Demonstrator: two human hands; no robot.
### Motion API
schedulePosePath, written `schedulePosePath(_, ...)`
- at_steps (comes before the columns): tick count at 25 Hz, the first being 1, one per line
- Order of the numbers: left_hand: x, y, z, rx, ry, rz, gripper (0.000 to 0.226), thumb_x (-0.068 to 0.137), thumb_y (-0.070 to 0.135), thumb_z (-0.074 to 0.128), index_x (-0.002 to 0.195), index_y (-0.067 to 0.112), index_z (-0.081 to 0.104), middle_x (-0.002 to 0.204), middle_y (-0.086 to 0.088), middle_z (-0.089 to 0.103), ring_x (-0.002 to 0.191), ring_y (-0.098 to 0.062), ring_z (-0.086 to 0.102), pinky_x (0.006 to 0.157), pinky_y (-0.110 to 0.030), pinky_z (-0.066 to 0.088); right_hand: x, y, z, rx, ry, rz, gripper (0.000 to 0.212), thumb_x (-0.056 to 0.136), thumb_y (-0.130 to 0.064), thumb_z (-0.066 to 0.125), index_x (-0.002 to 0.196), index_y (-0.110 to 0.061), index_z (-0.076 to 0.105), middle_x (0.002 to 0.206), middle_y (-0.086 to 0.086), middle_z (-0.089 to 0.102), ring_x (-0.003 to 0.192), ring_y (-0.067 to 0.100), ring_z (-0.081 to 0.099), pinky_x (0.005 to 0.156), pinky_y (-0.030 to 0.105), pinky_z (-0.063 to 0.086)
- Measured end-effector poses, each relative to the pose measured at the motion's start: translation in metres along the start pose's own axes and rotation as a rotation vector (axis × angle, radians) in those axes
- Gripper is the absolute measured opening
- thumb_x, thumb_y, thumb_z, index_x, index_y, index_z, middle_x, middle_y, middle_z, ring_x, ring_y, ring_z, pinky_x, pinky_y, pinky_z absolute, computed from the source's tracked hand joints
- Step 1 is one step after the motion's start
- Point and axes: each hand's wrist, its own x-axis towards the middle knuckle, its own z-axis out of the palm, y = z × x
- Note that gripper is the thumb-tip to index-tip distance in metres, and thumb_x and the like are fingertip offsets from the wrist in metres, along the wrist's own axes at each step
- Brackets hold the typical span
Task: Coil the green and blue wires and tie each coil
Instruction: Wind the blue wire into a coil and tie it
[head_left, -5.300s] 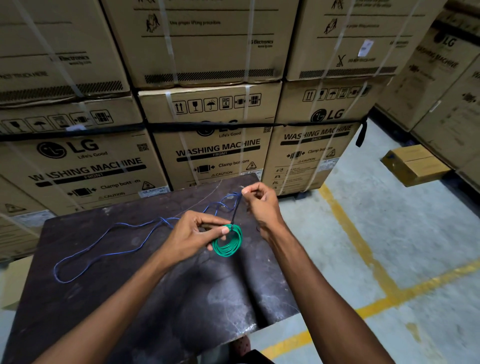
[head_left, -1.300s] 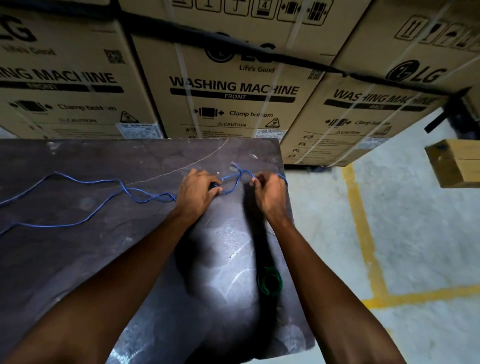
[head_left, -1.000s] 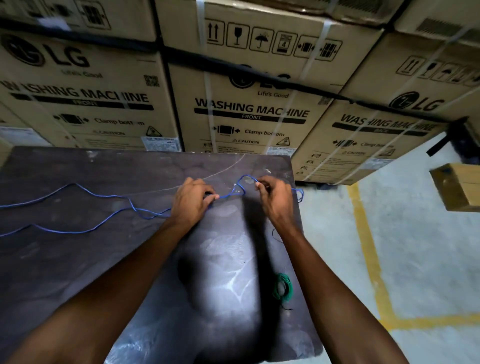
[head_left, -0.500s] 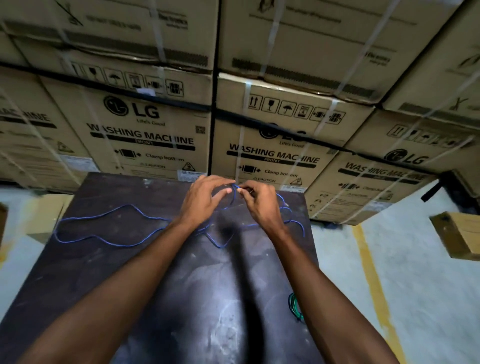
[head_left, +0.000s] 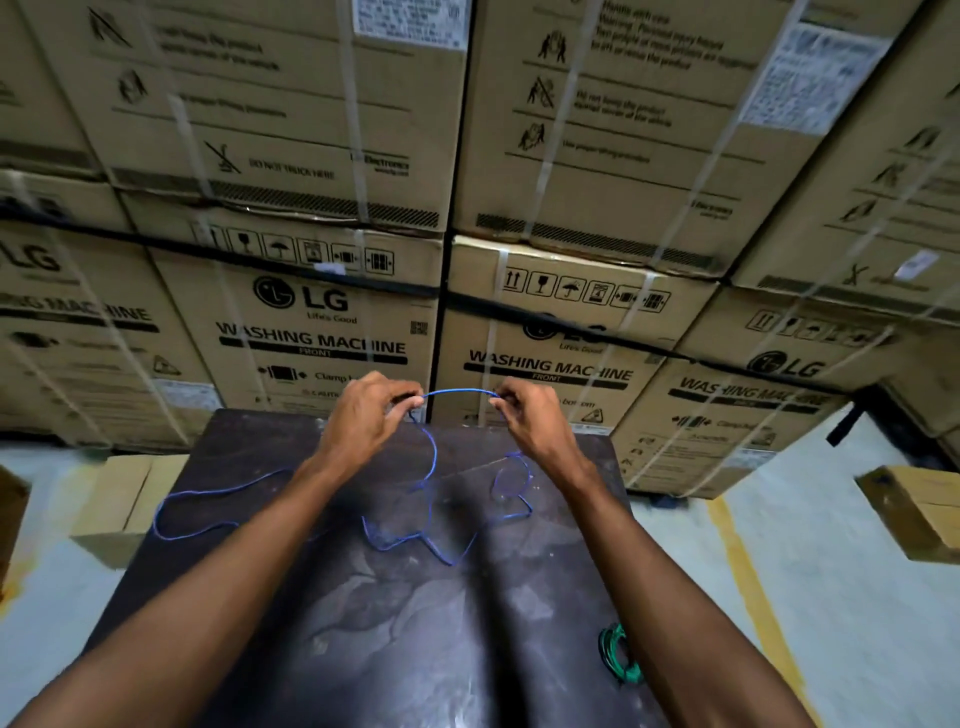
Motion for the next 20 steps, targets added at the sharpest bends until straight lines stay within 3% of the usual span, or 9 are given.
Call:
schedulePosePath(5,-0.005,-0.019,-0.04,0.056,0.092,-0.029,0.025,0.09,0.033,0.062,0.097,0.017,0.079,0.079,-0.001,0.075,0.072,-0.025,0.061,0.069,-0.035,0.05,0.003,-0.008,-0.007,0.124,0.015,0.076,0.014,0.091,-0.019,0.072,0.078,-0.015,0.068,0.056,-0.01,0.061,0.052,0.0,0.056,0.055,0.016,0.041)
schedulePosePath(8,-0.005,-0.024,-0.054,0.051,0.099,-0.102,0.009,0.092,0.022,0.07,0.097,0.021,0.077,0.079,0.002,0.072,0.075,-0.022,0.062,0.072,-0.033,0.049,0.005,-0.026,-0.002,0.339,0.014,0.135,0.014,0.09,-0.019,0.072,0.076,-0.017,0.069,0.06,0.002,0.069,0.053,0.01,0.063,0.057,0.033,0.054)
schedulePosePath(11,0.001,-0.012,-0.062,-0.04,0.033,-0.091,0.027,0.092,0.018,0.068,0.118,0.028,0.07,0.101,0.01,0.074,0.093,-0.013,0.064,0.087,-0.032,0.05,0.011,-0.057,0.004,0.398,-0.004,0.097,0.016,0.089,-0.022,0.072,0.074,-0.018,0.068,0.06,0.007,0.07,0.049,0.014,0.063,0.053,0.031,0.051)
schedulePosePath(13,0.009,0.009,-0.066,-0.064,-0.025,-0.004,0.03,0.095,0.033,0.062,0.124,0.03,0.067,0.106,0.016,0.071,0.098,-0.007,0.063,0.089,-0.029,0.048,0.018,-0.079,0.005,0.372,-0.022,0.046,0.016,0.089,-0.021,0.073,0.075,-0.015,0.069,0.06,0.005,0.07,0.049,0.012,0.064,0.054,0.029,0.052)
schedulePosePath(15,0.014,0.025,-0.072,-0.085,-0.062,0.054,0.022,0.097,0.041,0.057,0.107,0.028,0.072,0.092,0.016,0.073,0.085,-0.004,0.066,0.082,-0.031,0.052,0.023,-0.094,0.001,0.347,-0.013,0.006,0.016,0.09,-0.02,0.074,0.076,-0.013,0.07,0.061,0.003,0.07,0.05,0.015,0.067,0.055,0.028,0.055)
schedulePosePath(17,0.011,0.03,-0.078,-0.149,-0.075,0.07,0.017,0.098,0.036,0.059,0.088,0.029,0.072,0.071,0.009,0.071,0.066,-0.004,0.063,0.069,-0.032,0.051,0.024,-0.103,-0.005,0.337,-0.006,-0.023,0.015,0.09,-0.02,0.075,0.078,-0.011,0.071,0.062,0.004,0.071,0.053,0.019,0.069,0.054,0.025,0.054)
schedulePosePath(20,0.003,0.029,-0.087,-0.188,-0.033,0.098,0.022,0.099,0.03,0.06,0.078,0.033,0.067,0.057,0.012,0.06,0.052,-0.001,0.049,0.053,-0.026,0.038,0.023,-0.107,-0.011,0.324,-0.055,-0.035,0.016,0.091,-0.019,0.075,0.079,-0.009,0.07,0.063,0.01,0.07,0.051,0.022,0.069,0.049,0.021,0.049)
